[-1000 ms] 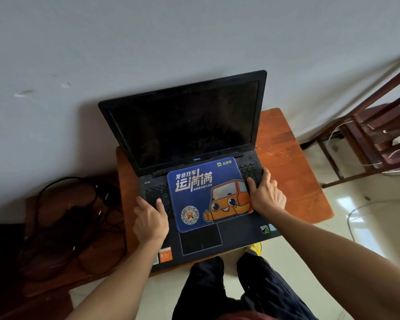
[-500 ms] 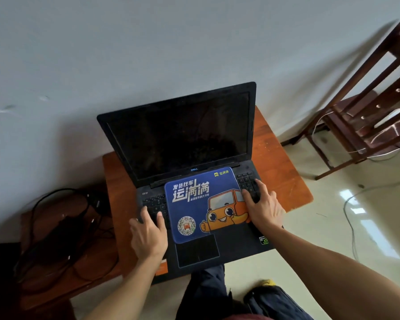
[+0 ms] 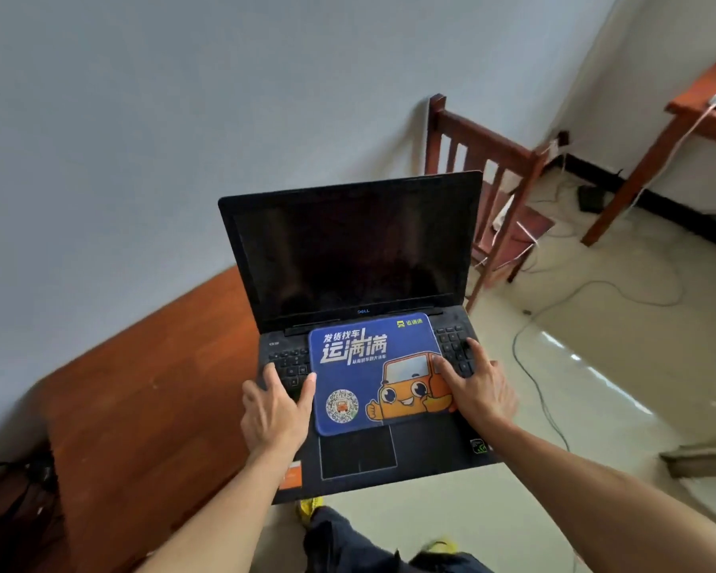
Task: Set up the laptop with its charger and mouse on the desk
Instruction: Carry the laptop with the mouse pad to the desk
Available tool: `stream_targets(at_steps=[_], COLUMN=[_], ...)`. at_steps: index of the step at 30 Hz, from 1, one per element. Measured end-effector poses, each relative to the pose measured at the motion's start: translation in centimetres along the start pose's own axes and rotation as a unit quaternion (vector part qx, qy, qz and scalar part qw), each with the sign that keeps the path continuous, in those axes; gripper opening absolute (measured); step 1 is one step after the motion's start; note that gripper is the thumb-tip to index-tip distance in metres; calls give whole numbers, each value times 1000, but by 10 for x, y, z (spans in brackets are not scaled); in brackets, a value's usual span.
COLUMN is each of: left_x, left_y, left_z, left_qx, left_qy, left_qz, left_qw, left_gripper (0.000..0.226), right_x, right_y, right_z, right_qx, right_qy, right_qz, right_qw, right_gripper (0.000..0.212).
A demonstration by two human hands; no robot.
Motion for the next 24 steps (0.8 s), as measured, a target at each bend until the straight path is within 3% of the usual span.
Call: stream_targets(at_steps=[11,24], left_x=[-51,-138], left_y=[-5,-72], left_z=[263,586], left_qx=[-187,-368], left_qy=[2,20], left_qz=[-34,-111], left_qw=[982,923], left_gripper=[84,78], right_x=[148,277], right_y=[-88,-242], right_z=[176,302], right_qx=[-145,-297], right_qy=[-65,-127], right_qz=[108,215], right_qw=[981,922], right_gripper=[80,79])
Point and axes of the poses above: each hand's wrist, its own y-axis away from the middle knuckle, its own x-axis out of the back of the hand, z = x × y, the point moved 9 cm from there along -y, towards the middle knuckle, and after that the axes turned 11 degrees about -x, right-handed, at the moved point
